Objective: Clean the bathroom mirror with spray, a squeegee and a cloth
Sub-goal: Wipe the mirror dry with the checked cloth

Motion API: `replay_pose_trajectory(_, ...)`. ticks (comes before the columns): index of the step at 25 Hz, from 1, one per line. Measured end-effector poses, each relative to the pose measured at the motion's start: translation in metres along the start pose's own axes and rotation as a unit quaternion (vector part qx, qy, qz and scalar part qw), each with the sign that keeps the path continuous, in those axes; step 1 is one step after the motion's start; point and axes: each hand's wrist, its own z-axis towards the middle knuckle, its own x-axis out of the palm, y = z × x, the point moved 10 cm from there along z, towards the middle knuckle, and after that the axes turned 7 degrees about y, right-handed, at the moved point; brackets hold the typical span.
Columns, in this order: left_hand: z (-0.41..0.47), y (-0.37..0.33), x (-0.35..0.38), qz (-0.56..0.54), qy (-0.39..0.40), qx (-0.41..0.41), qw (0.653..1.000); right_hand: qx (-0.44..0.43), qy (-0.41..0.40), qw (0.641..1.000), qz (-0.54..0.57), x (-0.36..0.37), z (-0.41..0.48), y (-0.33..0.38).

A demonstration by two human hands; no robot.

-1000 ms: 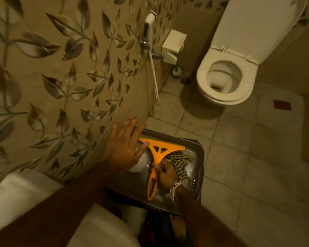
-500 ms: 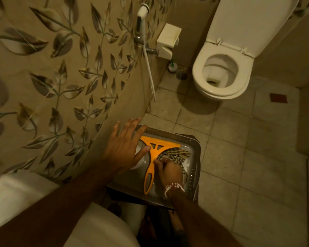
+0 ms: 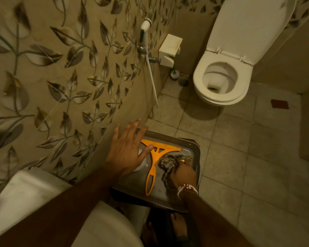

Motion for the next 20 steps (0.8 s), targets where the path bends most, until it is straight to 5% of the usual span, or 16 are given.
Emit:
replay_pose_trajectory(9,-0.013,-0.02,-0.162,0.002,-0.107,-0.034,0.994,-0.168,-0.13,0.955,0.208,-0.143,-0.06,0.094)
replay_pose_trajectory(20,-0.168,0.012,-0.467,0.062,-0.391,-0.111,0.912,-0.45,-0.184,0.811,0.326,-0.38,-0.197,0.366)
